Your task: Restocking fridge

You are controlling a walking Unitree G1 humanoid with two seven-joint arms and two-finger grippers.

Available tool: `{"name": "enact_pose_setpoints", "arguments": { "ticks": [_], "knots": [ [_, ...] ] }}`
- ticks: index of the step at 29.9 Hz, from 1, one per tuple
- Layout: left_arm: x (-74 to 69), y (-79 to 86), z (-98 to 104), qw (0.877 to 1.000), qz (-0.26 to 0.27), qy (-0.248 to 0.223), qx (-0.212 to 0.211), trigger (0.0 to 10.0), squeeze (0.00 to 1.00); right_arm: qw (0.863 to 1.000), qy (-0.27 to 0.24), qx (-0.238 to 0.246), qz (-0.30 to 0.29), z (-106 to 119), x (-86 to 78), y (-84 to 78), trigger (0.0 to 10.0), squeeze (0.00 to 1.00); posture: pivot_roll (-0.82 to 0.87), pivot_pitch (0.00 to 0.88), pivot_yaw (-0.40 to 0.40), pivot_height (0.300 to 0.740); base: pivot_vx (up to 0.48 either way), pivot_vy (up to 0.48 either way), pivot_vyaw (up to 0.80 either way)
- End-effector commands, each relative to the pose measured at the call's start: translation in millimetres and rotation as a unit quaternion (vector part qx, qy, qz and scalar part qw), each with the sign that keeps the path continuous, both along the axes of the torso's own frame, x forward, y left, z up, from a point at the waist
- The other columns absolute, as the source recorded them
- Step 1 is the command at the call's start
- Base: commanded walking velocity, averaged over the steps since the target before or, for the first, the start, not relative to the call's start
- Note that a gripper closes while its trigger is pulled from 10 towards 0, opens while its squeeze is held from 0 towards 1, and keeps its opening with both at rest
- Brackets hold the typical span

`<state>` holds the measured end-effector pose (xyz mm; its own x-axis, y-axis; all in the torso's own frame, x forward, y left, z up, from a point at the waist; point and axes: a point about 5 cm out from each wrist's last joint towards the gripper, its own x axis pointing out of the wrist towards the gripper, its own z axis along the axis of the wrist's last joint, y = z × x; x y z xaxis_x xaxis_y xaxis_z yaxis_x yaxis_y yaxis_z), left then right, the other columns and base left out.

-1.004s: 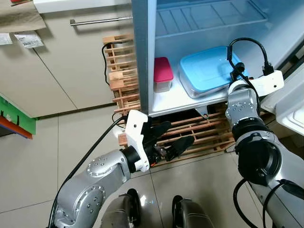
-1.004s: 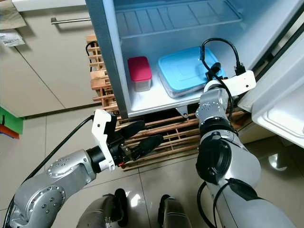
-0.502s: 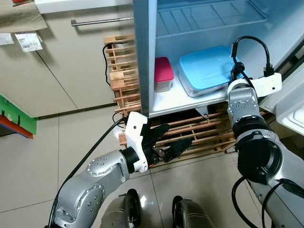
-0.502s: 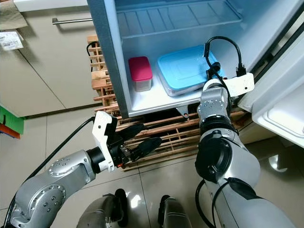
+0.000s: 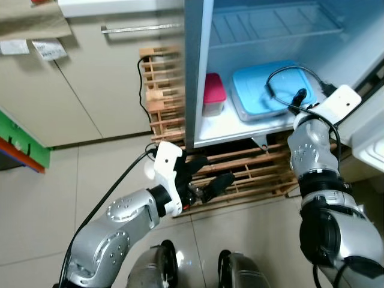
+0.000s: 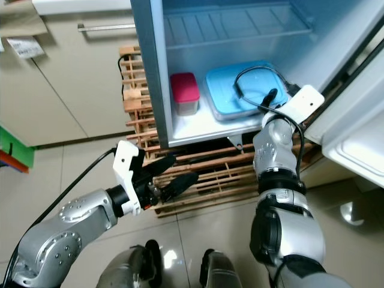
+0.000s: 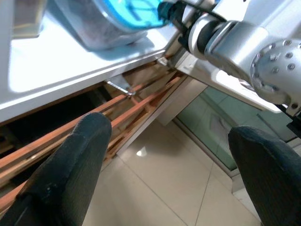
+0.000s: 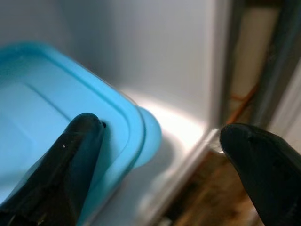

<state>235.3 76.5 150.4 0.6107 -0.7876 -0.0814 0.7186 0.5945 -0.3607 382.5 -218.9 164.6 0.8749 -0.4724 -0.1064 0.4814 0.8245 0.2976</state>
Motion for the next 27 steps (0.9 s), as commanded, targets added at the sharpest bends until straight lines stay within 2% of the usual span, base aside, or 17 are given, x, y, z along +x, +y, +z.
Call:
{"name": "enact_pose_setpoints", "arguments": {
  "ticks": [1, 2, 3, 4, 5, 6, 7, 8, 12, 13, 14, 15, 17, 18, 22, 23, 27],
  "knots": [
    [0.2, -0.9, -1.5, 1.0, -0.002, -0.002, 0.003, 10.0, 0.0, 0.999, 0.033, -0.038, 0.005, -10.1, -5.8, -2.1, 10.0, 1.0, -0.05, 0.16, -0.022, 0.74, 0.0, 0.0, 0.0],
    [1.2, -0.9, -1.3, 1.0, 0.002, -0.003, 0.002, 10.0, 0.0, 0.995, 0.049, -0.086, 0.014, -15.6, -11.8, -4.1, 10.0, 1.0, -0.06, 0.154, -0.027, 0.74, 0.0, 0.0, 0.0],
    [1.2, -0.9, -1.3, 1.0, 0.002, -0.003, 0.002, 10.0, 0.0, 0.995, 0.049, -0.086, 0.014, -15.6, -11.8, -4.1, 10.0, 1.0, -0.06, 0.154, -0.027, 0.74, 0.0, 0.0, 0.0],
    [2.8, -0.7, -1.2, 1.0, 0.008, -0.008, 0.004, 10.0, 0.0, 0.988, 0.057, -0.142, 0.028, -18.7, -19.7, -8.2, 10.0, 1.0, -0.06, 0.148, -0.032, 0.74, 0.0, 0.0, 0.0],
    [2.8, -0.7, -1.2, 1.0, 0.008, -0.008, 0.004, 10.0, 0.0, 0.988, 0.057, -0.142, 0.028, -18.7, -19.7, -8.2, 10.0, 1.0, -0.06, 0.148, -0.032, 0.74, 0.0, 0.0, 0.0],
    [5.5, 1.6, -0.1, 0.999, 0.027, -0.02, 0.007, 10.0, 0.0, 0.97, 0.051, -0.234, 0.042, -14.8, -41.5, -15.4, 10.0, 1.0, -0.07, 0.141, -0.033, 0.74, 0.0, 0.0, 0.0],
    [7.4, 3.6, 1.5, 0.999, 0.04, -0.032, 0.013, 10.0, 0.0, 0.962, 0.034, -0.268, 0.047, -10.1, -52.8, -15.6, 10.0, 1.0, -0.08, 0.136, -0.036, 0.74, 0.0, 0.0, 0.0],
    [7.4, 3.6, 1.5, 0.999, 0.04, -0.032, 0.013, 10.0, 0.0, 0.962, 0.034, -0.268, 0.047, -10.1, -52.8, -15.6, 10.0, 1.0, -0.08, 0.136, -0.036, 0.74, 0.0, 0.0, 0.0],
    [14.2, 8.6, 11.4, 0.993, 0.084, -0.077, 0.026, 10.0, 0.0, 0.939, -0.009, -0.338, 0.056, -0.4, -84.0, -10.5, 10.0, 1.0, -0.09, 0.127, -0.036, 0.74, 0.0, 0.0, 0.0],
    [16.1, 8.9, 13.7, 0.992, 0.092, -0.084, 0.027, 10.0, 0.0, 0.938, -0.011, -0.343, 0.055, -0.3, -89.0, -10.5, 10.0, 0.75, -0.09, 0.124, -0.034, 0.74, 0.0, 0.0, 0.0],
    [16.1, 8.9, 13.7, 0.992, 0.092, -0.084, 0.027, 10.0, 0.0, 0.938, -0.011, -0.343, 0.055, -0.3, -89.0, -10.5, 10.0, 0.75, -0.09, 0.124, -0.034, 0.74, 0.0, 0.0, 0.0],
    [17.3, 8.0, 15.0, 0.991, 0.094, -0.088, 0.026, 10.0, 0.0, 0.935, -0.021, -0.349, 0.054, 1.1, -94.7, -11.1, 10.0, 0.0, -0.09, 0.118, -0.033, 0.74, 0.0, 0.0, 0.0],
    [18.8, 7.8, 15.7, 0.991, 0.098, -0.09, 0.026, 10.0, 0.0, 0.934, -0.028, -0.352, 0.053, 2.2, -99.3, -11.3, 10.0, 0.0, -0.09, 0.117, -0.032, 0.74, 0.0, 0.0, 0.0],
    [21.1, 10.4, 17.2, 0.987, 0.12, -0.106, 0.032, 10.0, 0.0, 0.935, -0.05, -0.341, 0.078, 4.5, -115.4, -5.0, 10.0, 0.0, -0.1, 0.114, -0.031, 0.74, 0.0, 0.0, 0.0],
    [23.0, 18.2, 19.8, 0.976, 0.172, -0.132, 0.036, 10.0, 0.0, 0.946, -0.063, -0.287, 0.133, -2.5, -131.0, 9.1, 10.0, 0.0, -0.1, 0.119, -0.023, 0.74, 0.0, 0.0, 0.0],
    [23.3, 20.0, 19.3, 0.97, 0.194, -0.141, 0.039, 10.0, 0.0, 0.955, -0.058, -0.249, 0.147, -10.4, -131.9, 10.4, 10.0, 0.0, -0.1, 0.119, -0.019, 0.74, 0.0, 0.0, 0.0],
    [28.1, 21.7, 18.3, 0.963, 0.217, -0.153, 0.041, 10.0, 0.0, 0.968, -0.046, -0.182, 0.169, -28.0, -124.6, 13.4, 10.0, 0.0, -0.09, 0.121, -0.008, 0.74, 0.0, 0.0, 0.0]
  ]
}}
